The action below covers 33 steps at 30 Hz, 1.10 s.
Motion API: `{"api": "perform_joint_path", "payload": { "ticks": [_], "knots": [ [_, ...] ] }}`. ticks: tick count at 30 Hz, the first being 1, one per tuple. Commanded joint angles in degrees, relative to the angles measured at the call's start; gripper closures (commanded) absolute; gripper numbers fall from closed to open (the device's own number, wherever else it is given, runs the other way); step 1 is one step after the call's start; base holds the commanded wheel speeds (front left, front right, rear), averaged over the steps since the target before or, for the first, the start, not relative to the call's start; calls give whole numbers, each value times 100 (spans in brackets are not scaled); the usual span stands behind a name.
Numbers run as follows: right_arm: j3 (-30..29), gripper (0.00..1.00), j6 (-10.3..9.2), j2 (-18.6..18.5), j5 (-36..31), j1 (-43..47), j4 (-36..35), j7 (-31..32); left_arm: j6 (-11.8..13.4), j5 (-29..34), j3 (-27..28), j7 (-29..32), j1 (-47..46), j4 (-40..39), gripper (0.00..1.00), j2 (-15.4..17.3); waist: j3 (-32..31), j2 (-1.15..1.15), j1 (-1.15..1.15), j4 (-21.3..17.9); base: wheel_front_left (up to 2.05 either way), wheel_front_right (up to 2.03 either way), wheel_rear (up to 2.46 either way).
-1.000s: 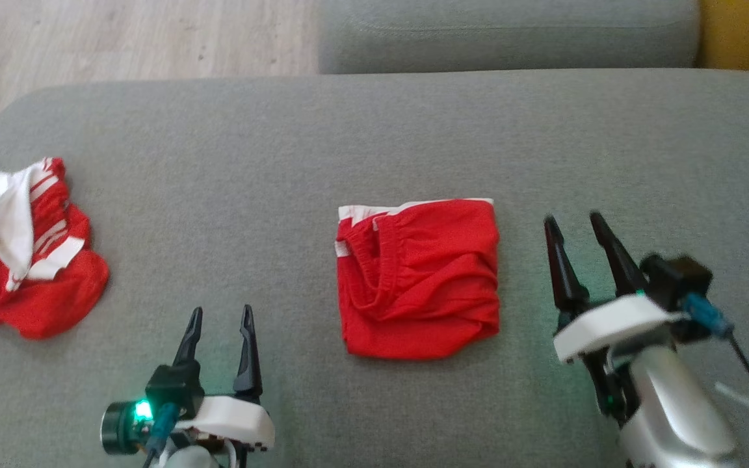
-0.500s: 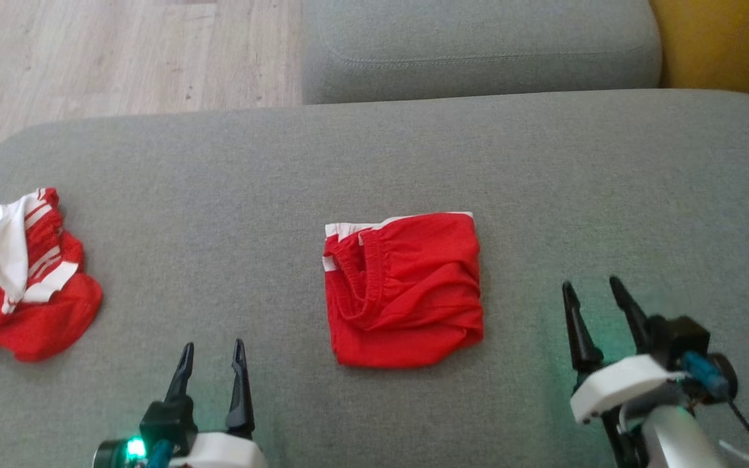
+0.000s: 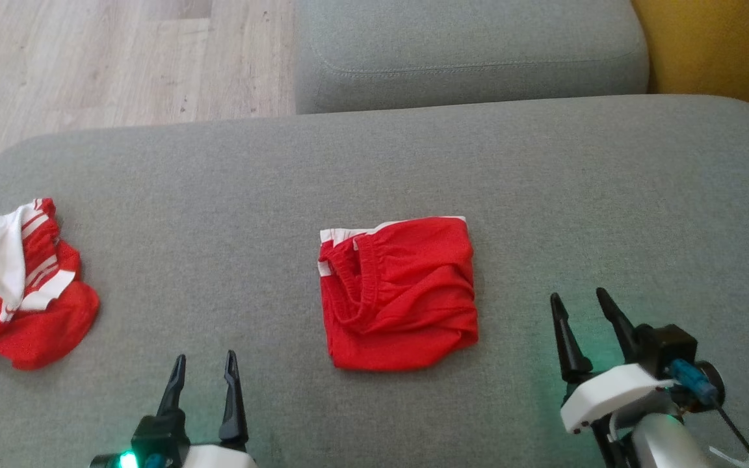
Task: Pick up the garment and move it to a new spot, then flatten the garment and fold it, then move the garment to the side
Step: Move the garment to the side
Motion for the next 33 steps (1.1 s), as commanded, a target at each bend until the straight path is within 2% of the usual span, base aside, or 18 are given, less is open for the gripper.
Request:
{"api": "perform_joint_path", "payload": {
  "ticks": [1,11,22,33],
  "knots": [
    [203,0,-4,2,41,-192,-138,-77,-8,41,167,-30,-179,-181,0,43,27,0,0,28,0,0,0],
    [923,0,-4,2,371,-410,121,-77,-15,-8,-49,-30,-298,-154,0,43,306,0,0,436,0,0,0],
    [892,0,-4,3,260,-619,365,-78,90,-115,-218,-30,-438,-282,0,43,799,0,0,979,0,0,0],
    [1164,4,-4,3,313,-356,96,-78,104,-171,-400,-30,-591,-354,0,43,902,0,0,968,0,0,0]
  ]
}}
